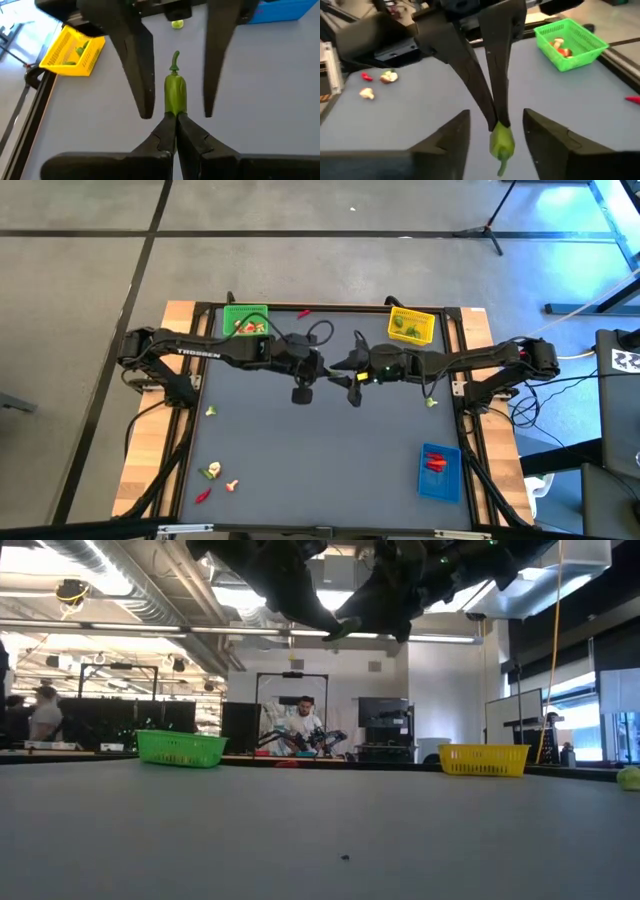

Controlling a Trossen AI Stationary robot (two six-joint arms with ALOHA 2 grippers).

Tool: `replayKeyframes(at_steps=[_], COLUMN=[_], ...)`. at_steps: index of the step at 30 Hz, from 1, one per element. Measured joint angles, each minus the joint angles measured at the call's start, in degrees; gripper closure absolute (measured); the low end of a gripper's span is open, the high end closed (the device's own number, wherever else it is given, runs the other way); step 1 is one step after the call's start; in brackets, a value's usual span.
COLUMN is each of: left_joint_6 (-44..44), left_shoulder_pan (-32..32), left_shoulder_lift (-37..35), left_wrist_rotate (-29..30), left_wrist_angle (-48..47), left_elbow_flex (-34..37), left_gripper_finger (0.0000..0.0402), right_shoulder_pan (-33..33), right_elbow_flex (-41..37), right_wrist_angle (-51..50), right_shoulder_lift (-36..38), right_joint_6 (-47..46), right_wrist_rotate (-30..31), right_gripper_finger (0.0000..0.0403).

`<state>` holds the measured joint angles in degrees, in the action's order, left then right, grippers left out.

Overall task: Sort produce into baskets
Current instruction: Put the green chili pepper into the blue bin

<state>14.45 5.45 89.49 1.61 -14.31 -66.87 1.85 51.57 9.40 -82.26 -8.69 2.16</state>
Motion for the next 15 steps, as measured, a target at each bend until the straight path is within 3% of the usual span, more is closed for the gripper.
replayKeyframes(at_steps=[9, 15], left_joint_6=[-0.17, 0.29], left_shoulder_pan=[0.04, -0.58], left_shoulder_lift=[0.02, 0.02], left_wrist_rotate=[-0.12, -0.25], left_wrist_angle=[-0.17, -0.18], left_elbow_flex=[0.00, 0.00], left_gripper_finger=[0.0396, 0.0393], right_shoulder_pan=[0.07, 0.04], right_elbow_flex=[0.09, 0.09], right_wrist_angle=[-2.83, -3.05], right_shoulder_lift=[-0.09, -0.07], right_joint_6=[0.29, 1.62], right_wrist_rotate=[-0.68, -1.44], right_gripper_finger=[0.0359, 0.0383])
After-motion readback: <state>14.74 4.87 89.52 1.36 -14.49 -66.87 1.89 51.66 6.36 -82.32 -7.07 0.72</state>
